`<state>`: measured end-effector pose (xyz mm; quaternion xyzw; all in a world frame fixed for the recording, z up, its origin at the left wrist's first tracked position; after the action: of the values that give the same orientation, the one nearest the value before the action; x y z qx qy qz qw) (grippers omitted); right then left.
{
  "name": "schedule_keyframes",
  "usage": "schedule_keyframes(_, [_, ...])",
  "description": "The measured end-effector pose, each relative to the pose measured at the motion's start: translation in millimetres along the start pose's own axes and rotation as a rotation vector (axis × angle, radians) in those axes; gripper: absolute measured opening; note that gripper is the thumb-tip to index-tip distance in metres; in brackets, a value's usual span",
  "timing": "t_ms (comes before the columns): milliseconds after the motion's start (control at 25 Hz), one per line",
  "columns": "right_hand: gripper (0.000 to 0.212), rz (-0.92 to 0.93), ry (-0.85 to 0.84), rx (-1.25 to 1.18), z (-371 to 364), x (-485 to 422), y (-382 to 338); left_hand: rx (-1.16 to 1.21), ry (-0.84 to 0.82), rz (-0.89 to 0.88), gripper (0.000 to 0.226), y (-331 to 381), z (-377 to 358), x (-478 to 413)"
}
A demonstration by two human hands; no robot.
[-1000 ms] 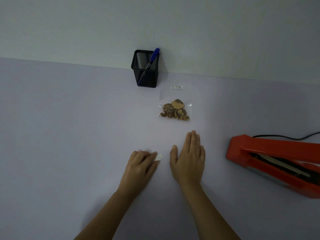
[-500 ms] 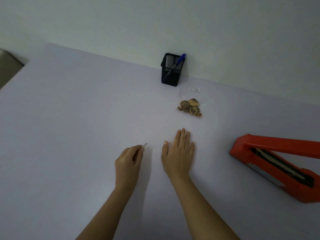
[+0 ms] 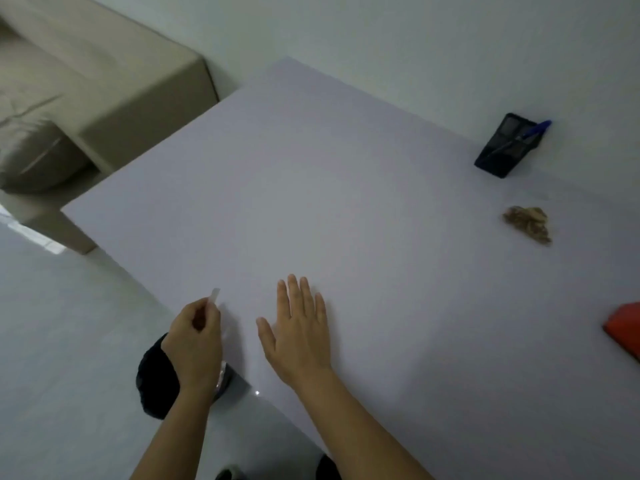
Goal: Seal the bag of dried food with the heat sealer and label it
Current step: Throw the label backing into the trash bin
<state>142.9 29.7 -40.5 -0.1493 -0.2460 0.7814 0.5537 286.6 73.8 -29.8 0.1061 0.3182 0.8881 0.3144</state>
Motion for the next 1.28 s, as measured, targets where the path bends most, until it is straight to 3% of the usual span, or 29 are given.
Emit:
schedule_keyframes(280, [0.047,0.266,-0.127,-0.106,-107.2,-9.1,-151.8,0.025,0.038,0.155,0.019,-145.9,74.4,-81.6])
schedule_keyframes(440, [0.039,0.344,-0.283,-0.211,-177.2,-3.2,-185.5,0.01,0.009,0.364,0.02,-238.5,70.6,-109.0])
schedule_keyframes(640, [0.036,0.18,-0.441,-0.081,-283.2,-37.3,-132.6,-0.068,-0.205,0.481,0.016,-338.1,7.3,-120.4])
schedule_keyframes(840, [0.042,-0.091,-0.462,0.023,-409.0,-71.5,-52.0,-0.195,-0.492,0.393,0.011,-440.1,-99.1,-126.7])
schedule_keyframes(1120, [0.071,-0.181,-0.453,0.195,-541.4,-54.9,47.7,-0.242,-0.551,0.336,0.022,-528.1,-210.7,-111.9])
schedule_keyframes(1280, [0.06,-0.29,-0.364,0.038,-568.7,-51.4,72.3,-0.255,-0.515,0.307,0.022,-544.8,-252.9,-117.0])
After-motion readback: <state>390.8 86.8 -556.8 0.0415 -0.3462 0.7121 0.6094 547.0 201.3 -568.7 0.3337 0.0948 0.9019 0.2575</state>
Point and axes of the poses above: each hand's wrist, its own x-axis away from the middle knuckle, its own z-axis out of the back of the hand, y = z × x, the point moved 4 cm from there along -x, towards the middle knuckle, and after that the axes turned 12 degrees about -x, right-handed, at the moved point
